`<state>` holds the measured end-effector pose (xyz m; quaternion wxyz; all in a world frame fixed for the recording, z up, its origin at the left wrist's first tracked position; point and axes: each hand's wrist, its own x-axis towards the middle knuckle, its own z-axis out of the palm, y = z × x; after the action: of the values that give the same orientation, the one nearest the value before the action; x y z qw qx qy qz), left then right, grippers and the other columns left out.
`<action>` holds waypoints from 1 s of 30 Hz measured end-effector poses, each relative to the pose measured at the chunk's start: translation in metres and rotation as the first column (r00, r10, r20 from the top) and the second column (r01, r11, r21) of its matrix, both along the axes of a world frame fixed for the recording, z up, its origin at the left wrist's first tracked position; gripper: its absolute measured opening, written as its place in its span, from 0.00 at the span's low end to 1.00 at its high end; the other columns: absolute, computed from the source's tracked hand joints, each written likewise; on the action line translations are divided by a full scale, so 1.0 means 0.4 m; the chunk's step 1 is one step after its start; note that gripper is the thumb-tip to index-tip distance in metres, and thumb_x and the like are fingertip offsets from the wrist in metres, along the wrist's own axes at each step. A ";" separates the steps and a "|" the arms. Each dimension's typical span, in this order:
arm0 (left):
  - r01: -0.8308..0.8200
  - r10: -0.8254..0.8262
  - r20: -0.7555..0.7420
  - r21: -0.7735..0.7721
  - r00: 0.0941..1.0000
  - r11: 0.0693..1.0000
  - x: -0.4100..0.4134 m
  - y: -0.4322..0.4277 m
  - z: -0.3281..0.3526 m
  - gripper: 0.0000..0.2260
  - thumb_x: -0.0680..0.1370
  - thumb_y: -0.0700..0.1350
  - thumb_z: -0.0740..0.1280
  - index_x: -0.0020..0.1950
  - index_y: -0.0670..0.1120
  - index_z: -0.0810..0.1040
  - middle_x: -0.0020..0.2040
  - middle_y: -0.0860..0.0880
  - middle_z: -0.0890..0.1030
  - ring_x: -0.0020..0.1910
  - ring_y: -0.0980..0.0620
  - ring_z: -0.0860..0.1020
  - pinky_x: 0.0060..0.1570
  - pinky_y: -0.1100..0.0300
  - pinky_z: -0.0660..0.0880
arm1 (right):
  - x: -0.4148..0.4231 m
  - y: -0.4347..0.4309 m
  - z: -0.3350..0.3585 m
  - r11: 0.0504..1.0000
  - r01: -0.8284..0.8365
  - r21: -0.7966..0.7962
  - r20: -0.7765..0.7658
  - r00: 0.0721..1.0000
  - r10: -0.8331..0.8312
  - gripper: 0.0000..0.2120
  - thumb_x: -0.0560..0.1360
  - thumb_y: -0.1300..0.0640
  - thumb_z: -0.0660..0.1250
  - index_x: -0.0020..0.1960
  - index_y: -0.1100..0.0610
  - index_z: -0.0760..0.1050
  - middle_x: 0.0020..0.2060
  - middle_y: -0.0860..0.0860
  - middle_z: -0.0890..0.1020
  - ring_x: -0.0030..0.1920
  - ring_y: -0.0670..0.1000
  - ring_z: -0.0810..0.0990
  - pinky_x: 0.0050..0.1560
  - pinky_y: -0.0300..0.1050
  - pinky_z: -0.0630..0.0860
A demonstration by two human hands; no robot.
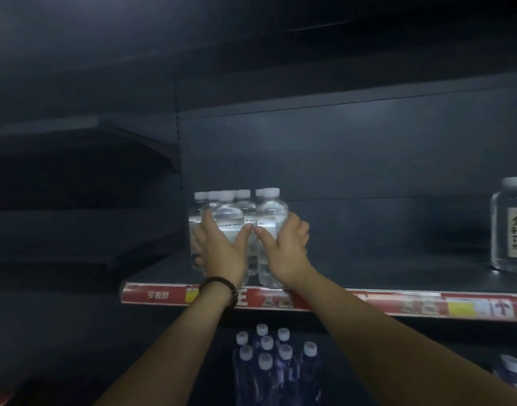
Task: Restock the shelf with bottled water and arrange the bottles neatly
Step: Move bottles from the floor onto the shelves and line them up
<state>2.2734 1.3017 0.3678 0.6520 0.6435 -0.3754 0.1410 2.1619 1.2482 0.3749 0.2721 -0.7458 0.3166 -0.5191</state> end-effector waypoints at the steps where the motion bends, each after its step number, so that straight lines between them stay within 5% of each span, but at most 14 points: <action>1: -0.027 0.027 0.016 0.026 1.000 0.999 0.005 -0.012 0.001 0.35 0.77 0.63 0.72 0.79 0.58 0.59 0.75 0.46 0.63 0.73 0.41 0.64 0.69 0.35 0.66 | 0.014 0.000 -0.007 0.999 0.032 -0.026 -0.001 0.999 -0.032 0.40 0.82 0.36 0.65 0.82 0.55 0.51 0.73 0.55 0.58 0.74 0.56 0.59 0.75 0.56 0.59; 3: -0.066 0.061 0.071 0.069 0.996 0.995 0.018 -0.024 0.002 0.34 0.77 0.65 0.69 0.78 0.57 0.58 0.72 0.45 0.63 0.70 0.40 0.65 0.67 0.37 0.67 | 0.029 -0.004 -0.010 0.992 0.104 -0.072 -0.058 0.992 -0.108 0.41 0.82 0.34 0.61 0.84 0.54 0.46 0.74 0.56 0.58 0.74 0.58 0.59 0.74 0.57 0.58; 8: -0.141 0.086 0.234 0.225 0.968 0.964 0.068 0.000 -0.040 0.38 0.79 0.69 0.61 0.82 0.57 0.46 0.71 0.43 0.63 0.66 0.41 0.65 0.65 0.42 0.66 | -0.007 -0.024 -0.059 0.994 0.091 -0.067 -0.535 0.837 -0.113 0.54 0.79 0.38 0.66 0.82 0.50 0.25 0.78 0.62 0.56 0.77 0.64 0.62 0.77 0.63 0.63; 15: -0.042 -0.057 0.204 0.452 0.977 0.891 0.085 0.006 -0.054 0.43 0.81 0.66 0.60 0.83 0.53 0.35 0.76 0.42 0.59 0.74 0.41 0.62 0.71 0.42 0.62 | 0.009 -0.025 -0.055 0.999 0.051 0.003 -0.657 0.753 -0.037 0.55 0.82 0.38 0.63 0.79 0.56 0.19 0.84 0.65 0.51 0.78 0.65 0.68 0.76 0.67 0.66; 20: 0.049 -0.114 0.102 0.491 0.988 0.870 0.071 -0.004 -0.042 0.44 0.83 0.63 0.60 0.82 0.53 0.29 0.79 0.43 0.53 0.76 0.40 0.59 0.72 0.44 0.65 | 0.054 -0.023 -0.069 0.975 0.183 -0.127 -0.714 0.666 -0.218 0.60 0.82 0.42 0.68 0.78 0.63 0.19 0.76 0.62 0.71 0.66 0.61 0.80 0.66 0.60 0.76; 26: 0.026 -0.078 0.075 0.528 0.994 0.849 0.050 0.011 -0.032 0.46 0.83 0.56 0.66 0.83 0.51 0.30 0.80 0.40 0.51 0.76 0.37 0.59 0.74 0.44 0.64 | 0.025 -0.018 -0.055 0.980 0.163 -0.118 -0.718 0.667 -0.197 0.53 0.81 0.58 0.70 0.82 0.65 0.29 0.73 0.63 0.74 0.66 0.62 0.79 0.67 0.59 0.78; 28: -0.005 -0.050 0.081 0.570 0.995 0.822 0.039 0.040 -0.037 0.49 0.81 0.54 0.71 0.83 0.50 0.33 0.79 0.40 0.52 0.74 0.37 0.61 0.72 0.43 0.67 | -0.028 -0.014 -0.038 0.993 0.106 -0.056 -0.647 0.754 -0.117 0.42 0.82 0.54 0.67 0.84 0.64 0.45 0.69 0.64 0.76 0.63 0.62 0.81 0.63 0.59 0.80; 30: -0.096 0.013 0.158 0.536 0.987 0.839 0.007 0.076 -0.060 0.48 0.78 0.53 0.73 0.82 0.50 0.38 0.76 0.39 0.55 0.71 0.37 0.64 0.70 0.42 0.68 | -0.107 0.003 -0.025 0.993 0.058 -0.101 -0.567 0.817 -0.105 0.26 0.83 0.48 0.65 0.75 0.59 0.67 0.62 0.61 0.80 0.57 0.61 0.83 0.59 0.58 0.82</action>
<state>2.2763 1.3322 0.3439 0.4098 0.7995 -0.4286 0.0951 2.1191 1.2493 0.3649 0.1128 -0.8629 0.3943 -0.2952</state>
